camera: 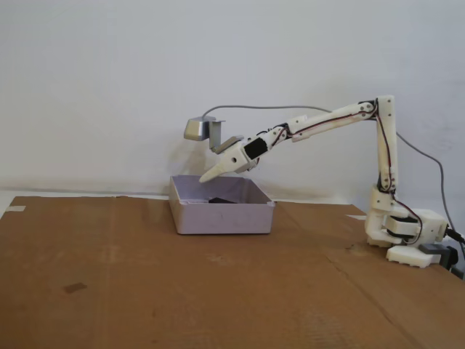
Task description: Grasp a block and put it in the box.
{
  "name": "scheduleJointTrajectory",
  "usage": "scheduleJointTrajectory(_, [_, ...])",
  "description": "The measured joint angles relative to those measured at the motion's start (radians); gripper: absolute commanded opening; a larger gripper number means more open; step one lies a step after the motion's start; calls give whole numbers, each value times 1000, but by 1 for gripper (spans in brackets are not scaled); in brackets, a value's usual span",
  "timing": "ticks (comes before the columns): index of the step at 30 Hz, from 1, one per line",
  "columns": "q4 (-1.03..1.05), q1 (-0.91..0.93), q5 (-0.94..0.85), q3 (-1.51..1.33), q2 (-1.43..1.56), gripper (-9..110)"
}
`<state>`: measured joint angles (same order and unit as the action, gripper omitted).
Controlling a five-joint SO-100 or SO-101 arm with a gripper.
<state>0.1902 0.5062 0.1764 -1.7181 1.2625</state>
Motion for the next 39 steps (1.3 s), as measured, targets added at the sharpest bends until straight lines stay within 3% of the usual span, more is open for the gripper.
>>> scheduleJointTrajectory(25, [0,-60,0,-2,146,23])
scheduleJointTrajectory(33, [0,-106,0,-2,202,6])
scheduleJointTrajectory(39, [0,-118,0,-2,253,0])
